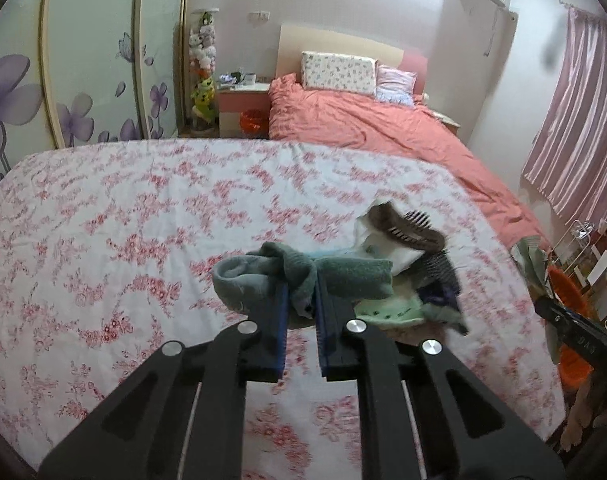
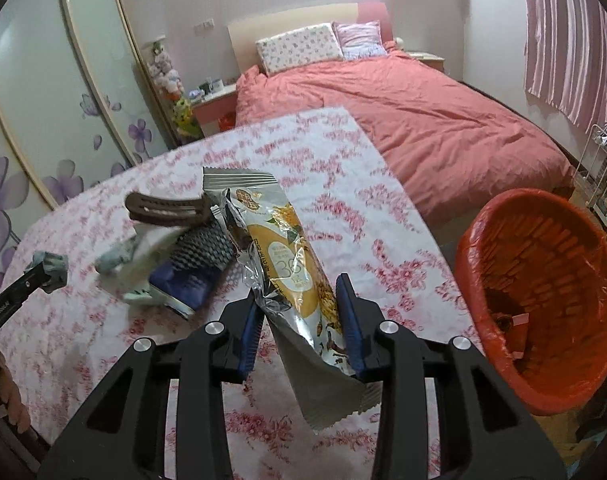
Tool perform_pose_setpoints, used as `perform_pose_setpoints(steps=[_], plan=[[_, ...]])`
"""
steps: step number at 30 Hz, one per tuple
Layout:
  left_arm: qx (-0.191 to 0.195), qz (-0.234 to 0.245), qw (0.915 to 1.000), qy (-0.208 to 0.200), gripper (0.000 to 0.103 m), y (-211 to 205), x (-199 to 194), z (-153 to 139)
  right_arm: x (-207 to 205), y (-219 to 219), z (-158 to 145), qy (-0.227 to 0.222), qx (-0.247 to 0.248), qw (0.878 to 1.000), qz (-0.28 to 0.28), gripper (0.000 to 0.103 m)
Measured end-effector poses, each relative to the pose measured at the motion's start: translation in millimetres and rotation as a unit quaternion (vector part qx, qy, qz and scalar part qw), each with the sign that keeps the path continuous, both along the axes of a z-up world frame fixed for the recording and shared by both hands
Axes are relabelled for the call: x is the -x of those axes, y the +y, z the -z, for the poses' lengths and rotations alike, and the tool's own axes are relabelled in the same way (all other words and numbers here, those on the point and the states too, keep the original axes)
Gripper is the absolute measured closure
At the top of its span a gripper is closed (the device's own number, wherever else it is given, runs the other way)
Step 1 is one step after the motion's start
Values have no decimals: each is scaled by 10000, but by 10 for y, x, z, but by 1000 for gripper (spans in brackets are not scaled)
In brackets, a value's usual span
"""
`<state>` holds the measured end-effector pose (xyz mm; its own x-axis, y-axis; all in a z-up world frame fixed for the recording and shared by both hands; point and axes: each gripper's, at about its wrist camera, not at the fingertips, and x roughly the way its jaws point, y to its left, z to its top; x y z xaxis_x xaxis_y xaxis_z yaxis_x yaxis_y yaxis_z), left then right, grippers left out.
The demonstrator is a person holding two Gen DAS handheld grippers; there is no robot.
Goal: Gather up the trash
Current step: 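Grasp the snack wrapper with right tool while left tool grasps the grey sock, then carry wrapper and grey sock over the orange basket and release both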
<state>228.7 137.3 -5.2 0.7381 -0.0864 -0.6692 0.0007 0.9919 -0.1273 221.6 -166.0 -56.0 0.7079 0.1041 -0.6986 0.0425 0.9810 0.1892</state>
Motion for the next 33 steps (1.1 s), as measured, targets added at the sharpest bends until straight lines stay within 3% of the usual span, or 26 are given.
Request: perform_pose_setpoints(steps=[20,25,33], plan=[[290,967,9916,-808,90,-1000,461,-676,637,-548,-566,-1296,-51,9881,825,67],[370,1331,9863,-898,90,-1326,533,-728,763,-730,-610,-1591,159,9797,1208,67],[469,1967,9751,-908,90,-1988,576,-687,850,-1112,-550,-1712,162,9705,1693,67]])
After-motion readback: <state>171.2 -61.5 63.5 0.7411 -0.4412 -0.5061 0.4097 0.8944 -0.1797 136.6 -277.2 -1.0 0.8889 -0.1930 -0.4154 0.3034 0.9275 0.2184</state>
